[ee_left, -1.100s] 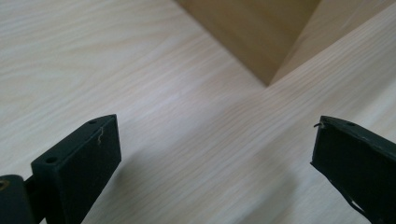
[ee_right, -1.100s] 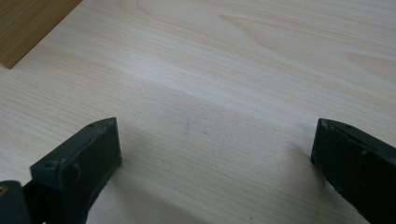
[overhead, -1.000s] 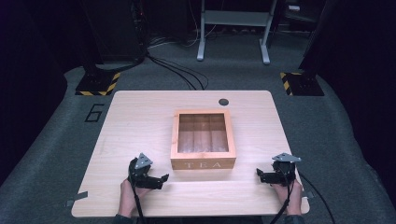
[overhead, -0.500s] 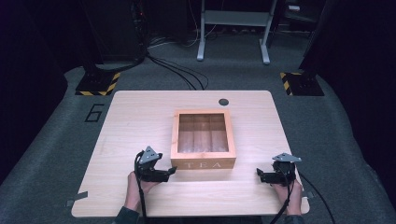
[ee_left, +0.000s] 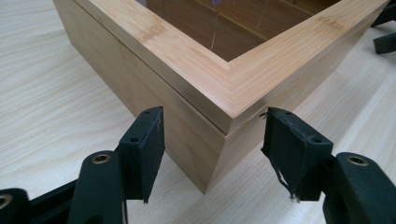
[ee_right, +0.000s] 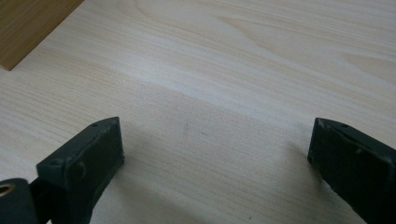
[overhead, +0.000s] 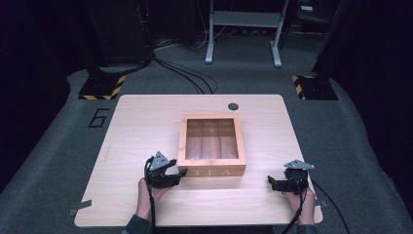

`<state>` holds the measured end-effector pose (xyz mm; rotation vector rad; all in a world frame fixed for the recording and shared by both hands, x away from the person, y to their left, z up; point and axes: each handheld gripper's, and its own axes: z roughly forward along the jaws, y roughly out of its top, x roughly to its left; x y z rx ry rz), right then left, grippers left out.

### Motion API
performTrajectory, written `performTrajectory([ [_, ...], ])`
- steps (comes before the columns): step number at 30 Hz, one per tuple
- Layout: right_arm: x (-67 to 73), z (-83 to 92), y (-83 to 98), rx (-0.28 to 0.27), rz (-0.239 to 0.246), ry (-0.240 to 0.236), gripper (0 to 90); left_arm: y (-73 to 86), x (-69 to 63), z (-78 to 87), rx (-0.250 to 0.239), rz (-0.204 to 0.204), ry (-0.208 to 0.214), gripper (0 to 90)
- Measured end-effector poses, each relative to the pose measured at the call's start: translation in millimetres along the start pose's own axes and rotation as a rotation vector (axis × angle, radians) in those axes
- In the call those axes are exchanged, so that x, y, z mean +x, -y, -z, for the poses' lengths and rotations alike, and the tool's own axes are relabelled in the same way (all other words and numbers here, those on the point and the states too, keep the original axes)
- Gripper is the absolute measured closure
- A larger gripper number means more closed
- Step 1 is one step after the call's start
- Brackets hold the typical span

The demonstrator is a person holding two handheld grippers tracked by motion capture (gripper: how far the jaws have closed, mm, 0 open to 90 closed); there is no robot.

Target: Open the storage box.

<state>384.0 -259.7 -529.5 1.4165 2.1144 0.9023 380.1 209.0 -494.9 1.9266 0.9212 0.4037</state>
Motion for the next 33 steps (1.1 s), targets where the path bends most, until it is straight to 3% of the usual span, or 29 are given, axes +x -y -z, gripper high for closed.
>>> performTrajectory([
  [6,-0.1,0.0,0.0,-0.001,0.003,-0.001,3.0,1.2,-2.4,0.6,-0.019,-0.016,0.0,44.1],
  [10,-0.1,0.0,0.0,-0.001,0.003,-0.001,3.0,0.8,-3.4,3.1,-0.038,-0.003,0.0,46.6],
  [21,-0.2,0.0,0.0,-0.001,0.003,-0.001,3.0,0.3,-5.3,3.5,-0.039,-0.02,-0.017,46.8],
  [27,-0.1,0.0,0.0,-0.001,0.002,-0.001,3.0,-1.0,-7.8,3.4,-0.067,-0.019,-0.027,47.0],
  [33,-0.1,0.0,0.0,-0.001,0.003,-0.001,3.0,-3.0,-10.5,3.0,-0.089,-0.043,-0.052,46.1],
])
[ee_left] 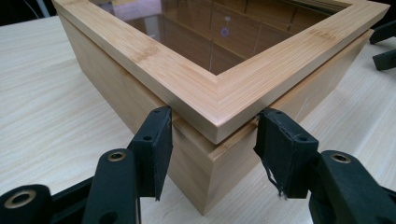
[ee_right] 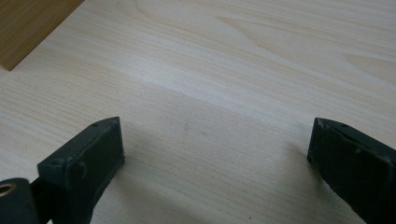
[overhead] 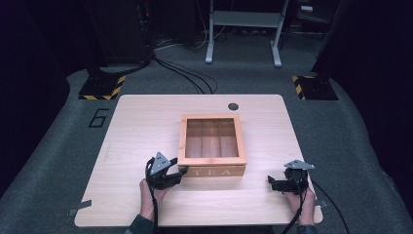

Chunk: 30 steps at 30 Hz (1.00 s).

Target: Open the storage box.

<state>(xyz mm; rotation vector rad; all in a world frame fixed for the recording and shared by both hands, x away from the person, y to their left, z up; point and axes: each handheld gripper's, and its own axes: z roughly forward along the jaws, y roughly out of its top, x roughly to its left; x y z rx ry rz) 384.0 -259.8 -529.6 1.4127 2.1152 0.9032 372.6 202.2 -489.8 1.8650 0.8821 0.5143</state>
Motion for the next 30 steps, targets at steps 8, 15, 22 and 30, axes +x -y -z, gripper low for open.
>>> performTrajectory([
  [8,0.1,0.0,0.0,0.0,-0.001,0.001,3.1,-5.9,-1.9,-0.7,-0.023,0.005,-0.024,40.6],
  [15,0.1,0.0,0.0,0.0,-0.001,0.001,3.1,-10.1,-5.3,-2.6,-0.022,-0.043,-0.08,39.6],
  [22,0.2,0.0,0.0,0.0,-0.001,0.001,3.1,-11.0,-4.9,-0.8,-0.06,-0.037,-0.089,41.9],
  [30,0.2,0.1,0.0,0.0,-0.001,0.001,3.1,-25.6,-2.3,4.4,-0.082,-0.038,-0.099,44.4],
])
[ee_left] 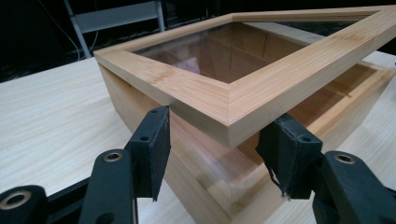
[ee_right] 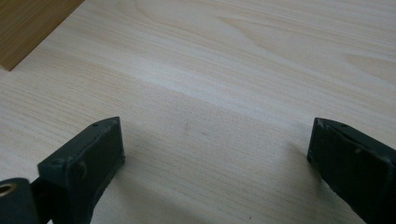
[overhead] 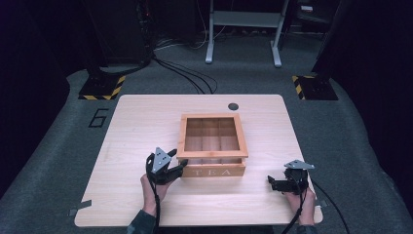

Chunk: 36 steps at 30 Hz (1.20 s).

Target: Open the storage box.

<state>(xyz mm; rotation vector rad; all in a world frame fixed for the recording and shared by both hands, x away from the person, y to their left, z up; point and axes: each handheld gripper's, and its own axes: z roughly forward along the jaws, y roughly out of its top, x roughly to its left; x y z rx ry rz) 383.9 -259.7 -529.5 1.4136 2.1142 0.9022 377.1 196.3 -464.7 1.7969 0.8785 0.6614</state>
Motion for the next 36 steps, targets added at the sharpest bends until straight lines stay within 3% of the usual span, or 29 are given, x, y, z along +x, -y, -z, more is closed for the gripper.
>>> performTrajectory([
  [20,0.0,0.0,0.0,-0.001,0.0,-0.001,3.3,-52.6,13.0,2.0,-0.02,0.022,-0.028,46.6],
  [36,0.5,-0.1,-0.2,-0.002,-0.009,0.002,3.3,-90.6,30.7,-4.1,0.011,0.055,0.011,43.4],
])
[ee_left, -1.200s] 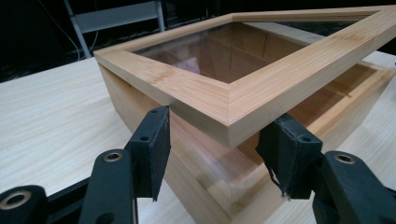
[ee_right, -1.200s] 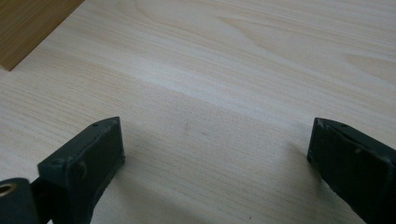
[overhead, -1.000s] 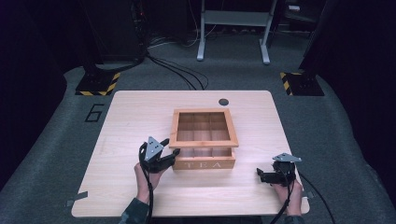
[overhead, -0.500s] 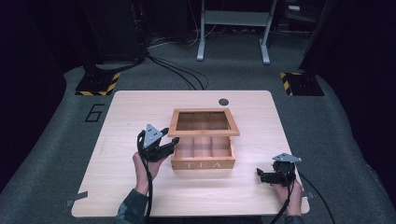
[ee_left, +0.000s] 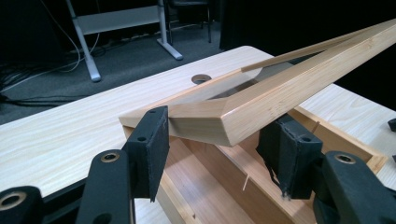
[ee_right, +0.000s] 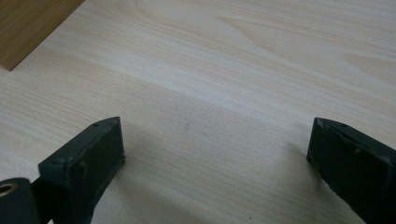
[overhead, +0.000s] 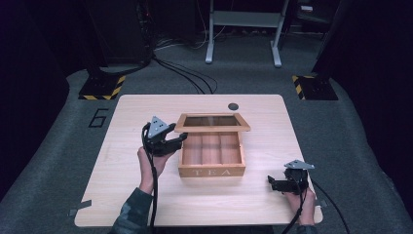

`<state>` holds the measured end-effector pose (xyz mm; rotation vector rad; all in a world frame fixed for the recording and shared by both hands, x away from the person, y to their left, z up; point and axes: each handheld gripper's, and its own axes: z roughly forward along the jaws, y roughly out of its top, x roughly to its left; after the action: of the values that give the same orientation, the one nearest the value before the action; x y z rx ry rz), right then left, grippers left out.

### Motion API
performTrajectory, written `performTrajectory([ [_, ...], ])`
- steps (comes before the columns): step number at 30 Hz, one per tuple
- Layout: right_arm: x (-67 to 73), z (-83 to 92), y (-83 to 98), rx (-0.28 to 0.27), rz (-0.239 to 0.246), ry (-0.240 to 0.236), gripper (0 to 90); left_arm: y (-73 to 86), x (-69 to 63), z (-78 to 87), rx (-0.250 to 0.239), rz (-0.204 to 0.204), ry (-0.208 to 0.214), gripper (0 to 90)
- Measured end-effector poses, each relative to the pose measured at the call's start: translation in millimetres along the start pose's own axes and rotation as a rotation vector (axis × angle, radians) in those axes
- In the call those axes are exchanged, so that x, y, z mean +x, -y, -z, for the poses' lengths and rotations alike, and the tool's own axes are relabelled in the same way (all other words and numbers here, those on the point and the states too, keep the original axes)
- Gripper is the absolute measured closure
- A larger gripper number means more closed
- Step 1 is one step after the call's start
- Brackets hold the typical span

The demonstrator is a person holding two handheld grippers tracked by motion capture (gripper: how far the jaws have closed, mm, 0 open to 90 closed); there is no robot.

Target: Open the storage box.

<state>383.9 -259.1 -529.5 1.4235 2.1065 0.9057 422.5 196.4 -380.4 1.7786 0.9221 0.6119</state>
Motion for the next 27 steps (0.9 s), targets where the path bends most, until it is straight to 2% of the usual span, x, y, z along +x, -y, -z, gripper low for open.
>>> performTrajectory([
  [7,-0.1,0.1,0.0,0.0,0.002,-0.002,3.3,-21.1,13.3,-4.7,0.023,0.023,0.035,43.1],
  [14,-0.5,0.0,0.0,0.0,0.005,-0.002,3.3,-37.9,20.9,-10.1,0.029,0.011,0.035,43.4],
  [24,-0.5,0.0,0.0,-0.001,0.005,-0.002,3.3,-50.8,24.0,-15.8,0.02,-0.044,0.008,44.1],
  [27,-0.5,0.0,0.0,-0.001,0.005,-0.002,3.3,-50.7,23.5,-20.7,0.041,-0.072,-0.014,46.4],
])
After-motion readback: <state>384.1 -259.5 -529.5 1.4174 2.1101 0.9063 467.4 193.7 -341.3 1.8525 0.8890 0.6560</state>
